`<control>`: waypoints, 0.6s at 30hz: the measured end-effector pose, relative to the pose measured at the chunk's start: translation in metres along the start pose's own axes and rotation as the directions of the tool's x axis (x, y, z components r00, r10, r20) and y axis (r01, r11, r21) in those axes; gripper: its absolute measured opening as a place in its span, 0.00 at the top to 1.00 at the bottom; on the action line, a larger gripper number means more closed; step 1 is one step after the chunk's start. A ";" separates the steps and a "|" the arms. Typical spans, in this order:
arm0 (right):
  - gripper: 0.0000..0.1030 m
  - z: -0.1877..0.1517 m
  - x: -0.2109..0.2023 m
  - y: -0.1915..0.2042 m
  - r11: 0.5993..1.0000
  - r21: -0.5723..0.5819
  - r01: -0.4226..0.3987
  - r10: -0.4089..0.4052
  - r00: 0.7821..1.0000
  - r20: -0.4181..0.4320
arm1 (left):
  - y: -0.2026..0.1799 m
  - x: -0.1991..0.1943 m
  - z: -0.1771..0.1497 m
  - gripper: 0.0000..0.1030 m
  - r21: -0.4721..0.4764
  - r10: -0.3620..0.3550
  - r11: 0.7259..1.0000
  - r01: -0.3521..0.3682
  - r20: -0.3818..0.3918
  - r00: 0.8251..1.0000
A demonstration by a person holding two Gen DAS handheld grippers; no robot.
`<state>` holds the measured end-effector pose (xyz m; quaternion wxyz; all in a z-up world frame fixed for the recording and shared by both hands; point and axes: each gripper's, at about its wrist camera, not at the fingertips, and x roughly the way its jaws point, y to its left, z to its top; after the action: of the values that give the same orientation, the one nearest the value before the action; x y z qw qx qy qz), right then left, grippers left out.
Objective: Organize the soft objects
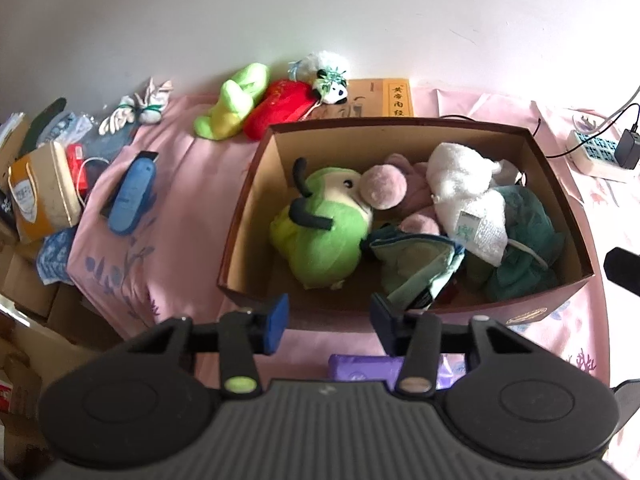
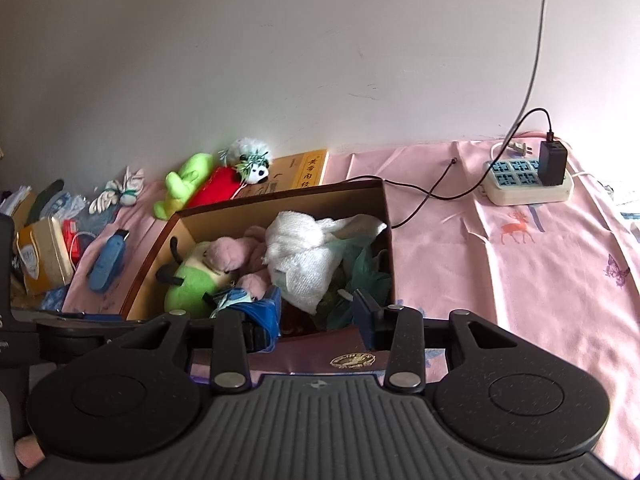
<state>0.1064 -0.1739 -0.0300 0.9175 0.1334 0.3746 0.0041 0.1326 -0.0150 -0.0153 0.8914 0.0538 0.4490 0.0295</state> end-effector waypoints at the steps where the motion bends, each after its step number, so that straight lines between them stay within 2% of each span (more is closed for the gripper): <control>1: 0.78 0.001 0.000 -0.001 1.000 0.002 0.005 -0.005 1.000 0.004 | -0.001 0.001 0.001 0.50 0.002 -0.013 1.000 0.013 0.002 1.000; 3: 0.78 0.003 0.002 -0.002 1.000 0.006 0.018 -0.018 1.000 0.009 | -0.002 0.001 0.004 0.34 0.000 -0.041 0.999 0.041 0.020 0.999; 4: 0.77 0.003 0.003 -0.002 1.000 0.009 0.023 -0.023 1.000 0.011 | -0.003 0.001 0.005 0.10 -0.002 -0.043 0.999 0.044 0.034 0.998; 5: 0.77 0.004 0.004 -0.003 1.000 0.011 0.027 -0.027 1.000 0.012 | -0.003 0.000 0.007 0.02 -0.005 -0.045 0.999 0.045 0.054 0.997; 8: 0.77 0.006 0.010 -0.003 0.999 0.015 0.042 -0.042 0.999 0.009 | -0.007 0.005 0.013 0.01 0.013 -0.049 0.999 0.049 0.064 0.997; 18: 0.77 0.008 0.026 0.002 0.997 0.007 0.076 -0.076 0.997 -0.009 | -0.007 0.031 0.023 0.01 0.033 -0.059 0.998 0.058 0.024 0.998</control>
<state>0.1303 -0.1710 -0.0419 0.9149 0.1225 0.3834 -0.0316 0.1691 -0.0199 -0.0270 0.8965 0.0553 0.4395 -0.0043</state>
